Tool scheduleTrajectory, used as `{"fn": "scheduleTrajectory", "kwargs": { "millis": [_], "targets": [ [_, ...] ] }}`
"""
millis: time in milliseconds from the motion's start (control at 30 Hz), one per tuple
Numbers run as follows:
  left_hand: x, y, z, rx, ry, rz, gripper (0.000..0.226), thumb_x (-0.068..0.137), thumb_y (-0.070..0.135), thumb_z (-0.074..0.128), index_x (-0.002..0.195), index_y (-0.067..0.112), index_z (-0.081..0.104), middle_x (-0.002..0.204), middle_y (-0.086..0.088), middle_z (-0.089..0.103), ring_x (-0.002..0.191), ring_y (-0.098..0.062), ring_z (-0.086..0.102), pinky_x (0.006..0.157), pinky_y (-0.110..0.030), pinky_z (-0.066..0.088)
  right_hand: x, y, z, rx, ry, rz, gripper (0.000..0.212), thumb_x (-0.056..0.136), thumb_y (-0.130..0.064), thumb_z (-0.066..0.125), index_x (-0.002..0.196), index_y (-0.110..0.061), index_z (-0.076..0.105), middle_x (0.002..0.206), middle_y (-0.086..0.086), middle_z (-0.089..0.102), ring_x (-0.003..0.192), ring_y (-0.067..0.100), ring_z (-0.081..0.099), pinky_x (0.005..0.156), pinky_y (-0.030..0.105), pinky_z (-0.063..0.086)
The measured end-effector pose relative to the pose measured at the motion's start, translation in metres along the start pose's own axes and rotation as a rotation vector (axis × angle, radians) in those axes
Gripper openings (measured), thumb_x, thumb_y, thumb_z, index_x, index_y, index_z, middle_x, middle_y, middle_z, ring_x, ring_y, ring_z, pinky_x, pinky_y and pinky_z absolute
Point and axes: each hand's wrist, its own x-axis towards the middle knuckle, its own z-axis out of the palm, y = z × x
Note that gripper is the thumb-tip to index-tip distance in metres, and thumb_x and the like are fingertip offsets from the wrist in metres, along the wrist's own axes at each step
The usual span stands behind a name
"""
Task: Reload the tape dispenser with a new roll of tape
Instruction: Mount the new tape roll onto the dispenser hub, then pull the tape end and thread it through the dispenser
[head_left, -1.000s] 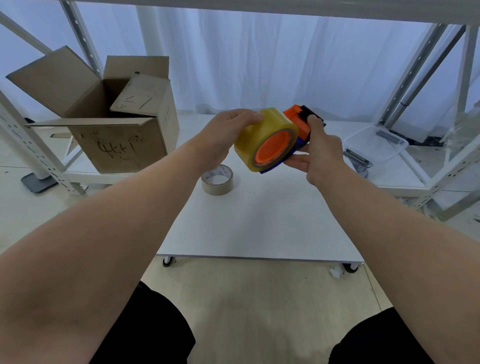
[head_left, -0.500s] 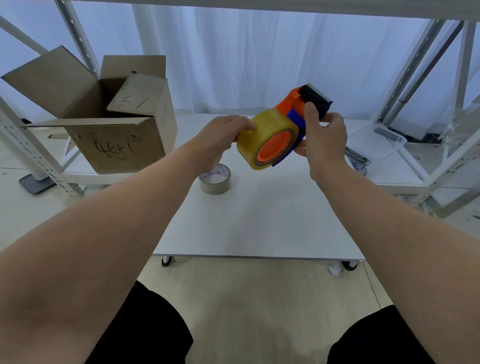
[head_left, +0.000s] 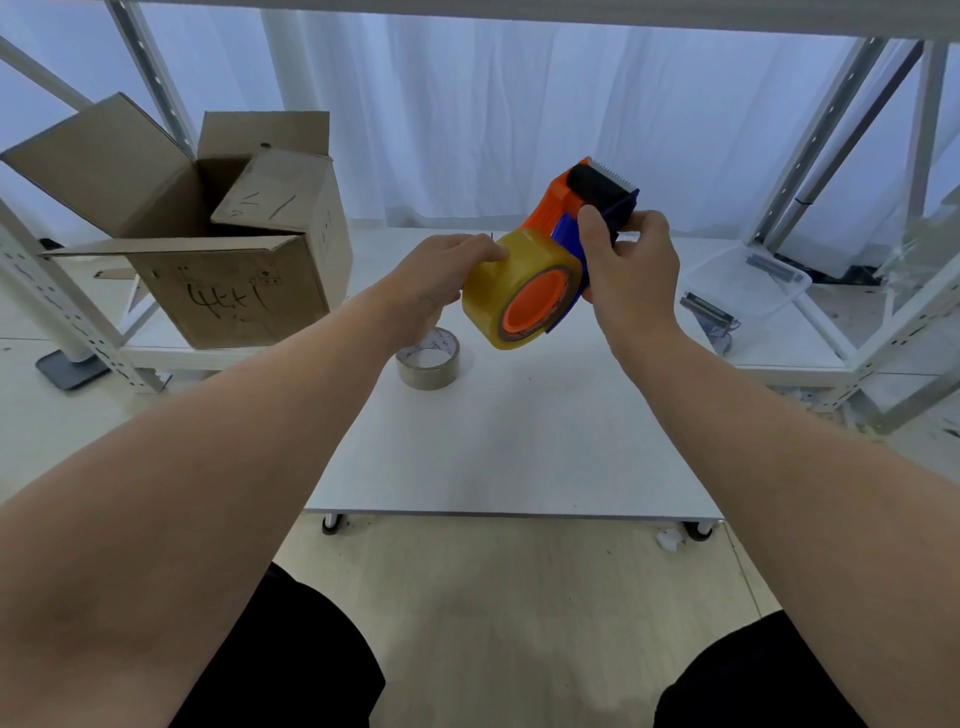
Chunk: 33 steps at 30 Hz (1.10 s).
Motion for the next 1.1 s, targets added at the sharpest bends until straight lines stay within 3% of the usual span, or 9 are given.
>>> {"fn": "scheduleTrajectory", "kwargs": {
  "millis": [133,267,367,500,700,800,900,1000,1100],
  "targets": [
    [-0.003,0.006,0.0,-0.069,-0.004,0.019,0.007,0.087,0.031,0.058,0.089,0.024,0.059,0.095,0.0,0.061,0.093,-0.021,0.057,0.089,-0.035,0.047,-0.001,-0.001,-0.001,0.192,0.008,0.215,0.033,0.088,-0.043,0.057,0.104,-0.016,0.048,0.108,0.009,0.063,0.09,0.029,0.07,0.069,0.04,0.062],
    [-0.003,0.007,0.0,-0.064,-0.008,0.025,0.009,0.084,0.03,0.058,0.089,0.022,0.059,0.093,-0.001,0.059,0.089,-0.02,0.054,0.08,-0.031,0.046,-0.001,-0.001,-0.002,0.238,0.013,0.265,0.034,0.091,-0.041,0.056,0.108,-0.013,0.046,0.111,0.011,0.063,0.09,0.029,0.07,0.059,0.032,0.061],
    [-0.002,0.003,-0.002,-0.043,-0.034,0.032,0.021,0.078,0.034,0.061,0.093,0.02,0.062,0.1,-0.005,0.06,0.094,-0.023,0.056,0.088,-0.036,0.047,-0.002,0.0,-0.003,0.254,-0.024,0.274,0.036,0.091,-0.04,0.056,0.112,-0.013,0.046,0.109,0.01,0.063,0.09,0.029,0.07,0.056,0.026,0.059],
    [-0.002,0.002,-0.003,0.024,-0.007,0.005,0.024,0.088,0.038,0.056,0.106,0.021,0.056,0.103,0.0,0.059,0.097,-0.02,0.057,0.092,-0.035,0.046,-0.002,-0.002,-0.003,0.22,-0.079,0.178,0.032,0.091,-0.038,0.058,0.109,-0.015,0.046,0.089,0.001,0.065,0.09,0.028,0.07,0.068,0.03,0.061],
    [-0.005,0.005,0.001,0.056,0.047,-0.008,0.021,0.088,0.043,0.053,0.095,0.024,0.057,0.093,0.002,0.06,0.086,-0.017,0.057,0.085,-0.033,0.047,-0.005,-0.001,0.0,0.193,-0.114,0.112,0.024,0.091,-0.037,0.057,0.102,-0.021,0.044,0.087,0.001,0.067,0.089,0.028,0.07,0.082,0.041,0.059],
    [-0.006,0.002,0.002,0.112,0.011,0.082,0.027,0.089,0.046,0.053,0.091,0.021,0.062,0.088,0.002,0.064,0.081,-0.016,0.059,0.073,-0.027,0.046,-0.001,0.001,0.003,0.139,-0.026,0.15,0.037,0.089,-0.032,0.06,0.116,-0.016,0.041,0.093,-0.004,0.058,0.087,0.017,0.062,0.079,0.029,0.055],
    [-0.008,-0.003,0.004,0.243,0.011,0.135,0.038,0.091,0.05,0.05,0.095,0.015,0.064,0.082,0.005,0.063,0.072,-0.01,0.057,0.065,-0.022,0.045,0.001,0.002,0.0,-0.233,0.098,-0.122,0.047,0.082,-0.024,0.066,0.121,-0.013,0.043,0.107,-0.002,0.044,0.095,0.011,0.047,0.083,0.02,0.039],
    [-0.008,-0.005,0.004,0.275,0.016,0.15,0.041,0.091,0.05,0.049,0.097,0.011,0.064,0.081,0.003,0.062,0.071,-0.01,0.055,0.062,-0.022,0.043,-0.002,-0.001,0.001,-0.24,-0.203,-0.148,0.037,0.082,-0.036,0.069,0.109,-0.014,0.057,0.093,-0.005,0.056,0.083,0.008,0.055,0.077,0.022,0.045],
    [-0.01,-0.004,0.003,0.261,-0.035,0.118,0.037,0.092,0.049,0.047,0.099,0.016,0.064,0.087,0.005,0.065,0.077,-0.011,0.059,0.067,-0.022,0.046,-0.006,0.003,0.002,-0.326,-0.472,-0.049,0.05,0.081,-0.047,0.067,0.116,-0.013,0.06,0.11,0.002,0.065,0.1,0.015,0.06,0.084,0.027,0.05]
  ]
}}
